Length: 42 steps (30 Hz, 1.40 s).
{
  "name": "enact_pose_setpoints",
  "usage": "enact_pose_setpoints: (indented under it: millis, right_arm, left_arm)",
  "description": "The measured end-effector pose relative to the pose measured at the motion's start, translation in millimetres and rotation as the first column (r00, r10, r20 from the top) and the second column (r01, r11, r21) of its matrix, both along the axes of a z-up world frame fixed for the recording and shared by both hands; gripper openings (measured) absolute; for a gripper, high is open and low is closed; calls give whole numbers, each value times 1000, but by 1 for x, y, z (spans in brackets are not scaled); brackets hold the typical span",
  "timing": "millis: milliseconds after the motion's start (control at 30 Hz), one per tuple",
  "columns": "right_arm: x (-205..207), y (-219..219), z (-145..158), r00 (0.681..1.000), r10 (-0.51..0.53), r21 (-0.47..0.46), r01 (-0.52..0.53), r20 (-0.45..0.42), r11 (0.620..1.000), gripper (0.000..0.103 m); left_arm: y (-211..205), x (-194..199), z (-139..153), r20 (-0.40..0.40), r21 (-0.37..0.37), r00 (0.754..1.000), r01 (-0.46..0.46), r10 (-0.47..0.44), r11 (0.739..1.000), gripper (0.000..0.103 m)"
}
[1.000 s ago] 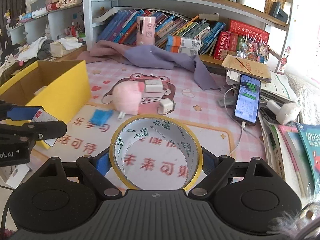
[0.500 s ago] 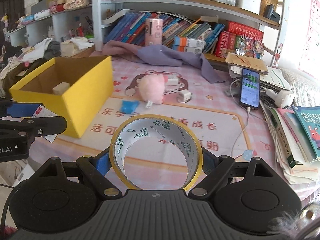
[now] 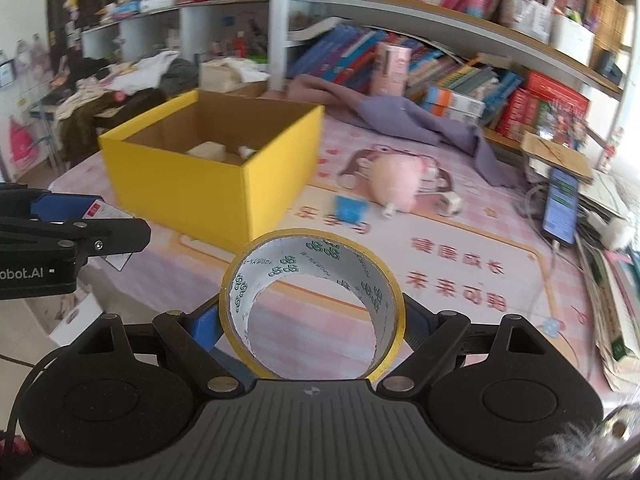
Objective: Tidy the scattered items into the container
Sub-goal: 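Carry the stapler box and tape roll in both tools over the yellow box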
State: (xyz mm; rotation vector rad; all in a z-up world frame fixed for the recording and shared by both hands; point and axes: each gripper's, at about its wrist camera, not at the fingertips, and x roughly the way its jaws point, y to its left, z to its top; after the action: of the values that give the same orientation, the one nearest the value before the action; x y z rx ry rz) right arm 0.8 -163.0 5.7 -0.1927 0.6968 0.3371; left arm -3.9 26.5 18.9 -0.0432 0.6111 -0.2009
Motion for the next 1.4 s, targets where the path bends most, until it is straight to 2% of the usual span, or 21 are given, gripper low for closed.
enact_pose_setpoints:
  millis: [500,933,1200,1400]
  right_arm:
    - [-3,50,1,986,165,-2,-165,-2,986,86]
    - [7,84,10,952,305,-20,-305,37,952,86]
    - [23,92,21,930,345,-26,-344,127,939,86]
    - [45,98,34,908,378,-30,-379,182,925,86]
  left_arm:
    - [47,-23,0,-16,-2,987,-159,159,987,53]
    - [67,-25,6,-12,13,966,-258,258,966,53]
    - [69,-11,13,20,23,958,-288,288,957,53]
    - [74,11,28,74,-5,952,-298,298,954,53]
